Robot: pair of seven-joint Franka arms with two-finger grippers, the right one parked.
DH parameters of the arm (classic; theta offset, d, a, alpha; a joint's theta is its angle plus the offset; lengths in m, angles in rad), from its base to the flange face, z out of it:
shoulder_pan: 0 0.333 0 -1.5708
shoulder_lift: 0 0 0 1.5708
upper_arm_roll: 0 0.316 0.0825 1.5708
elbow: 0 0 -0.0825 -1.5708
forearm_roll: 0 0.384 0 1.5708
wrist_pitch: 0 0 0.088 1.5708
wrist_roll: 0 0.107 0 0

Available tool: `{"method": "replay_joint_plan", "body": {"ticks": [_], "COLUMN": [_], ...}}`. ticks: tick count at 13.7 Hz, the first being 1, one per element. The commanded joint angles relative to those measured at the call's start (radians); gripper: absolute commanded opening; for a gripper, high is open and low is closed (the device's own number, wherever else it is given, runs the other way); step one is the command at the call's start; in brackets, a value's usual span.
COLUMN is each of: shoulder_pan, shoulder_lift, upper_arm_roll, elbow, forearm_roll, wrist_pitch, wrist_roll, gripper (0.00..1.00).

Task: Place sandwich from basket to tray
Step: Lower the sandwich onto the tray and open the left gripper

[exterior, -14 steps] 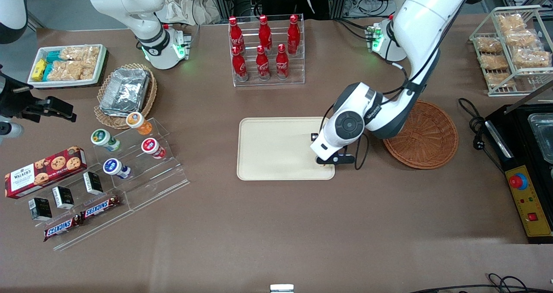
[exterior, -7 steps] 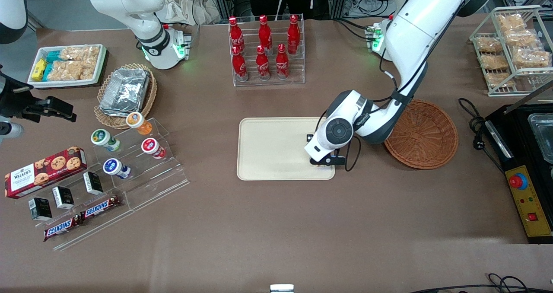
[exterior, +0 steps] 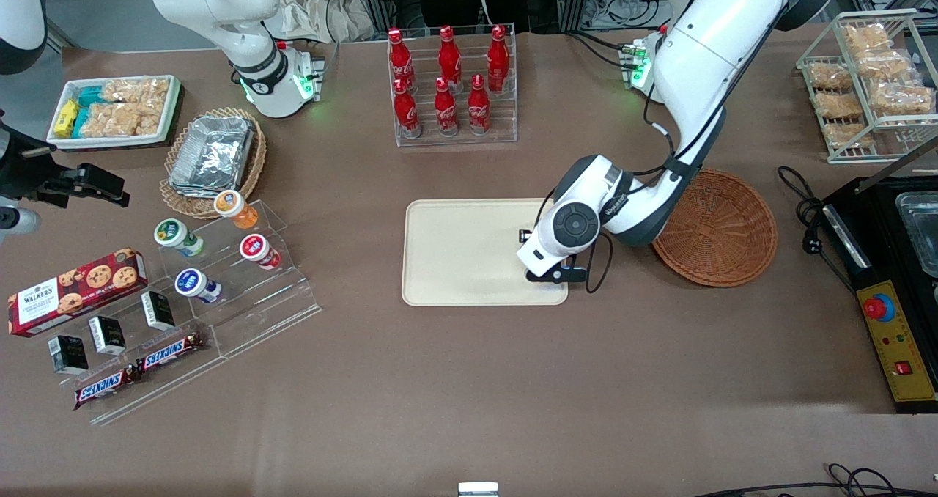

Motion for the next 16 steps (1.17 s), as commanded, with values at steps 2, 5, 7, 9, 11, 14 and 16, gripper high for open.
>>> {"method": "replay_joint_plan", "body": {"ticks": [2,5,7,9,11,14,16], "shoulder_pan": [-0.009,-0.011,-0.008,0.003,0.058,0.144,0.194], "shoulder_lift": [-0.024,-0.037,-0.081,-0.132,-0.185,-0.294,-0.369], "upper_arm_roll": [0.002,0.001,0.001,0.005,0.007,0.007,0.017], "elbow": [0.104,0.218,0.226,0.218,0.201,0.11,0.053], "forearm_roll": [0.017,0.017,0.015,0.017,0.021,0.043,0.043], "wrist_pitch": [-0.089,-0.249,-0.282,-0.326,-0.358,-0.365,-0.364], "wrist_roll": [-0.066,-0.067,-0.067,-0.066,-0.05,0.041,0.127], "gripper": [1.0,1.0,1.0,1.0,1.0,1.0,1.0]}}
